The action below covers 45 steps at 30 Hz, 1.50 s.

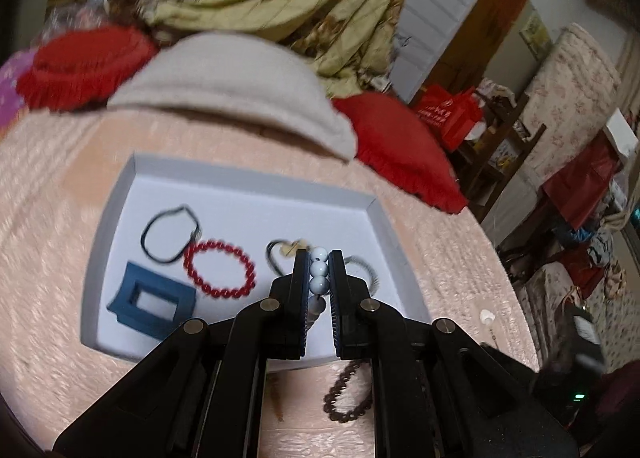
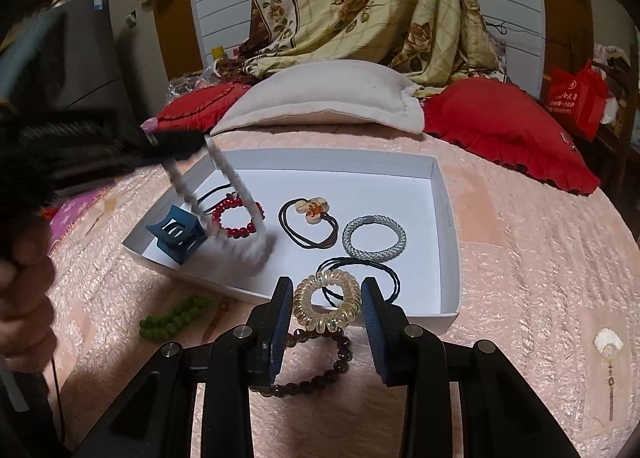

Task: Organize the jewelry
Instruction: 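Carry the pearl bracelet into the tray with the left gripper while the right drops the coil tie there, then open both grippers and lift them away from the tray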

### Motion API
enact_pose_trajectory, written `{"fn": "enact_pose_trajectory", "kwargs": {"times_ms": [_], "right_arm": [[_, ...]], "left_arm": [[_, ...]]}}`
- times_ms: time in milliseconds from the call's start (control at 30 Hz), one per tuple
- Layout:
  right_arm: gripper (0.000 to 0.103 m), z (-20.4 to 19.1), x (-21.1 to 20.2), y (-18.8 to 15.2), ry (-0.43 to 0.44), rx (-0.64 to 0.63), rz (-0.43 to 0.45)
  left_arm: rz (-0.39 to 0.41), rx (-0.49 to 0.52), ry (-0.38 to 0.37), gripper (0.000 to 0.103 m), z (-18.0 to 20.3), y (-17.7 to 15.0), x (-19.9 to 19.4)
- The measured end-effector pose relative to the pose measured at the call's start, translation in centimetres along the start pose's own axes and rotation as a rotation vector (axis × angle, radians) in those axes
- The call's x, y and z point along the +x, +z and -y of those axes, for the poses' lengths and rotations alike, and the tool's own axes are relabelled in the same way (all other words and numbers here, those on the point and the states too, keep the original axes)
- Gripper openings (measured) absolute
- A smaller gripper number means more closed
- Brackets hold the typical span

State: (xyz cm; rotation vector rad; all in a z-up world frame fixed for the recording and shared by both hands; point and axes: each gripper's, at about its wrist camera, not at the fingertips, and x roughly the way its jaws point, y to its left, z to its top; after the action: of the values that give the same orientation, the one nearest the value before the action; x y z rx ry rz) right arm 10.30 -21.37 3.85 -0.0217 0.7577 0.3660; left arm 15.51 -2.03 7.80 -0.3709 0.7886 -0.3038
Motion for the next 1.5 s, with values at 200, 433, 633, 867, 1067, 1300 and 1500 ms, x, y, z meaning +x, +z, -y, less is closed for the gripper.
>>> {"fn": "enact_pose_trajectory", "kwargs": {"times_ms": [200, 433, 633, 867, 1067, 1300, 1500], "right_arm": [[0.034, 0.1, 0.4, 0.5, -0.005, 0.010, 0.009], [0.034, -0.3, 2.2, 1.9, 0.027, 0.024, 0.029], [0.034, -1.6, 5.9, 2.6, 0.043, 0.018, -0.014], [0.034, -1.7, 7.8, 2.6, 0.044, 0.041, -0.046], [0.042, -1.3, 7.9, 2.5, 0.025, 0.054, -0.047], [0.042, -0.8, 6.6, 2.7, 0.023, 0.066, -0.016], [0.042, 0.5, 2.9, 2.2, -0.027, 0.103, 0.053]], "left_arm": [[-0.082, -0.028, 0.127, 0.008, -3.2, -1.4, 2.5], [-0.103, 0.024, 0.185, 0.008, -3.5, -2.5, 3.4], [-0.130, 0.031, 0.207, 0.008, -3.9, -3.0, 4.4], [-0.127, 0.032, 0.215, 0.008, -3.9, -2.9, 4.2], [-0.125, 0.016, 0.218, 0.010, -4.5, -2.9, 3.9], [-0.094, 0.003, 0.197, 0.041, -4.8, -2.6, 2.8], [-0.030, 0.039, 0.188, 0.046, -5.4, -2.7, -0.2]]}}
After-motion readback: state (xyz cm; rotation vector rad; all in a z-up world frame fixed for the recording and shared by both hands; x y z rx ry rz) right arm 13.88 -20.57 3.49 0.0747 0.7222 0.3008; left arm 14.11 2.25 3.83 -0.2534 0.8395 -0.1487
